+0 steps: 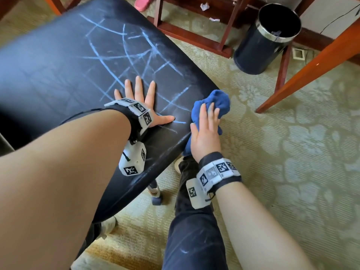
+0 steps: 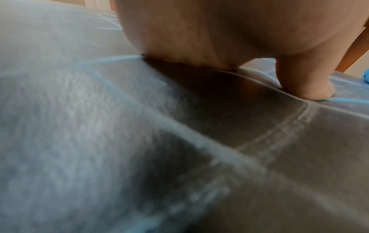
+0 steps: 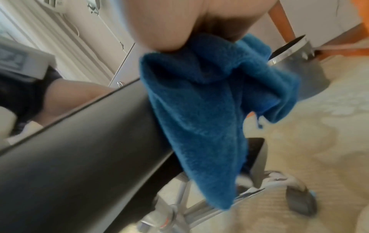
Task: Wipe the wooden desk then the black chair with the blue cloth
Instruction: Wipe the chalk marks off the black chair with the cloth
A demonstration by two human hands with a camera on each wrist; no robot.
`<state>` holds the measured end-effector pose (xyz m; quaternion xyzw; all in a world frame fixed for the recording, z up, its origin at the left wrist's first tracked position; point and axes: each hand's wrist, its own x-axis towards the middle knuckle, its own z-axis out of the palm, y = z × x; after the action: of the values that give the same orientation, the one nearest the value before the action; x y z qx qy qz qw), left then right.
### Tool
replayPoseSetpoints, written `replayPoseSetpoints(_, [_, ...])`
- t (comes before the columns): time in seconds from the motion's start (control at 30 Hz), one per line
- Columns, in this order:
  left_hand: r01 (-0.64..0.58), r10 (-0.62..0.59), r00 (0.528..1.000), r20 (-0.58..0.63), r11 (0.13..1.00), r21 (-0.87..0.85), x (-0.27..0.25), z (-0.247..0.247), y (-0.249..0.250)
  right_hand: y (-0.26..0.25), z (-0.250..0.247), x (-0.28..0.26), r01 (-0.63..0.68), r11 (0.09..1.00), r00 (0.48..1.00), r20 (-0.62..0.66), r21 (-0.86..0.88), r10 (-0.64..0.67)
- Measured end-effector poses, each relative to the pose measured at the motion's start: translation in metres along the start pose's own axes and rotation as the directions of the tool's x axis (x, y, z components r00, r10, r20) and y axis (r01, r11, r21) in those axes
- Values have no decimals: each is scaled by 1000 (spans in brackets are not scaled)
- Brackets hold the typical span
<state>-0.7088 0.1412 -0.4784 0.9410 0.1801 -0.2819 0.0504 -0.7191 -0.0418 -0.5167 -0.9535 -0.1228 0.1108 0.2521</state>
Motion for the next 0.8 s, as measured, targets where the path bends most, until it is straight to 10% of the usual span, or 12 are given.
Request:
replayPoseSetpoints(0.33, [11,-12,1000,-2,999,-49,3,-2,2,19,-24,60,-198,939,976,-30,280,215])
replayPoseSetpoints(0.8, [40,-42,998,-41,998,-38,5,1,6,15,5,5,229,961,972,-21,-154,-235])
